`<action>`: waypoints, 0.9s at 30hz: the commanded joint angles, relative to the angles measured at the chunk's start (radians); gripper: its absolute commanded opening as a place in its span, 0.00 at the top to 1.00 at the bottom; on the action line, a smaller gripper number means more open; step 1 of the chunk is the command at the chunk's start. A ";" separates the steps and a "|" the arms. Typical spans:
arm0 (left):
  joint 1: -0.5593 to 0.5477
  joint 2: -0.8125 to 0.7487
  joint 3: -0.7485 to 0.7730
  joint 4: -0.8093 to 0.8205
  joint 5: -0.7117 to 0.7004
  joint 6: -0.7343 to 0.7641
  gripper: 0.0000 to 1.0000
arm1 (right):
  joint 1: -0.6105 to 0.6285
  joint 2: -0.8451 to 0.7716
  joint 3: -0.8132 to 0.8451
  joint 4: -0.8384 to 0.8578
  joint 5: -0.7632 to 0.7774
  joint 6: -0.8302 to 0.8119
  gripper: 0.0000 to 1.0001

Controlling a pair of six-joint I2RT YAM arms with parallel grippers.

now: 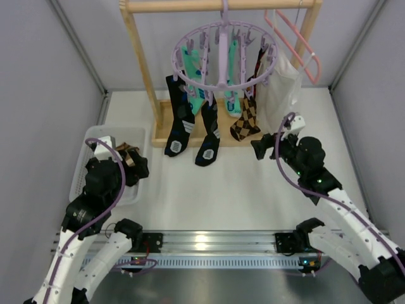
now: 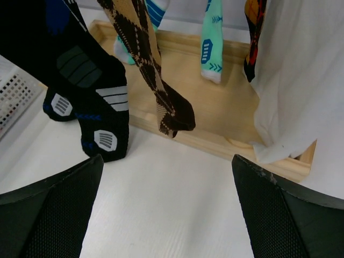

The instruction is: Remove the socks clipped to the hanger

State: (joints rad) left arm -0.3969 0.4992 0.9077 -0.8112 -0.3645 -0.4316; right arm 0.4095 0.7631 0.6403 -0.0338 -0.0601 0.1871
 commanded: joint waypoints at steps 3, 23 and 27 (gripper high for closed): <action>0.003 -0.014 -0.009 0.061 0.025 0.014 0.01 | -0.009 0.192 0.045 0.362 -0.093 -0.201 0.01; 0.000 0.044 0.031 0.093 0.276 0.039 0.01 | -0.158 0.535 0.041 0.891 -0.520 0.054 0.70; 0.000 0.056 0.114 0.112 0.373 0.016 0.01 | -0.144 0.498 0.015 0.882 -0.499 0.063 0.94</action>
State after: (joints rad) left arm -0.3973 0.5499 0.9264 -0.7708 -0.1036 -0.4026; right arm 0.2428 1.2881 0.6746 0.7456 -0.5320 0.2241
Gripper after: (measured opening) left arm 0.985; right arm 0.095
